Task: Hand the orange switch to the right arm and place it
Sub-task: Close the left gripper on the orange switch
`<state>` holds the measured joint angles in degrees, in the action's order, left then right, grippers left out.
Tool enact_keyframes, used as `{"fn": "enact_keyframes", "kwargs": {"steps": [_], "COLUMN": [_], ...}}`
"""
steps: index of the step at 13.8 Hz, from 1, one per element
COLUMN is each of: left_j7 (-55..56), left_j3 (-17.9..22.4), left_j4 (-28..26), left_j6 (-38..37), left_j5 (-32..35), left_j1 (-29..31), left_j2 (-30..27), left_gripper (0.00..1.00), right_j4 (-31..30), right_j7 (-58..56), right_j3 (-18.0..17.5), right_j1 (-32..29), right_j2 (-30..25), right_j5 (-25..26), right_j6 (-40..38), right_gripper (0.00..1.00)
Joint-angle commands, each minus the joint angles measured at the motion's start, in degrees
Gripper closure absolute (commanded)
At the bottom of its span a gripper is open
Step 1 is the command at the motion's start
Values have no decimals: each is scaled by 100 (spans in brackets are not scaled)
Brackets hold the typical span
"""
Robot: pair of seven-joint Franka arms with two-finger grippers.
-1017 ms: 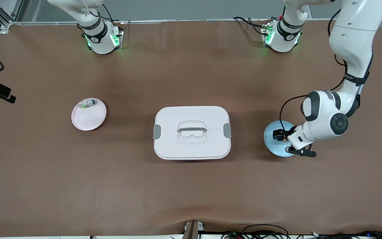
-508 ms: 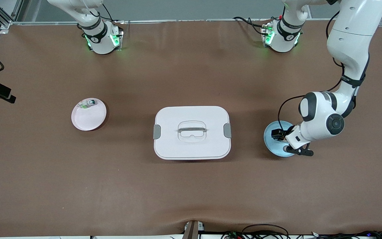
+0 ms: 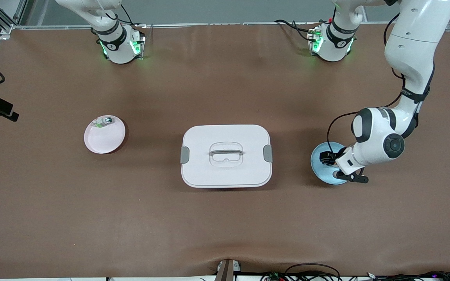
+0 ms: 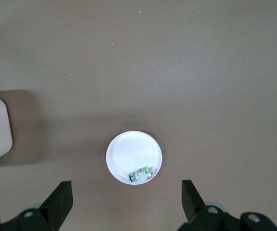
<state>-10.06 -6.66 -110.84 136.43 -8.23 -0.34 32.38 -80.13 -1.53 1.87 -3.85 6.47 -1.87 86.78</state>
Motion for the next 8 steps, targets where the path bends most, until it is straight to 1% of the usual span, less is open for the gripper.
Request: {"fn": "enact_keyframes", "kwargs": {"steps": [1,2,3,8], "left_j7": [-31,-22,-22,-13], "left_j3": [-20,-11,-20,-20], "left_j4": [-52,-52,-52,-34], "left_j6": [112,112,112,112], "left_j5": [-3,-3,-3,-3], "left_j1": [-9,-1,-1,-1], "left_j2": [-3,-3,-3,-12], "left_gripper": [54,64,69,70], "right_j4": [-99,-99,-99,-99], "right_j7": [-5,-5,-5,4], "right_j3": [-64,-64,-64,-64], "right_j1": [-89,-89,-89,-186], "right_j2": [-120,-120,-120,-111], "right_j5": [2,2,2,-6], "right_j6": [6,14,15,41], "right_gripper": [0,0,0,0]}}
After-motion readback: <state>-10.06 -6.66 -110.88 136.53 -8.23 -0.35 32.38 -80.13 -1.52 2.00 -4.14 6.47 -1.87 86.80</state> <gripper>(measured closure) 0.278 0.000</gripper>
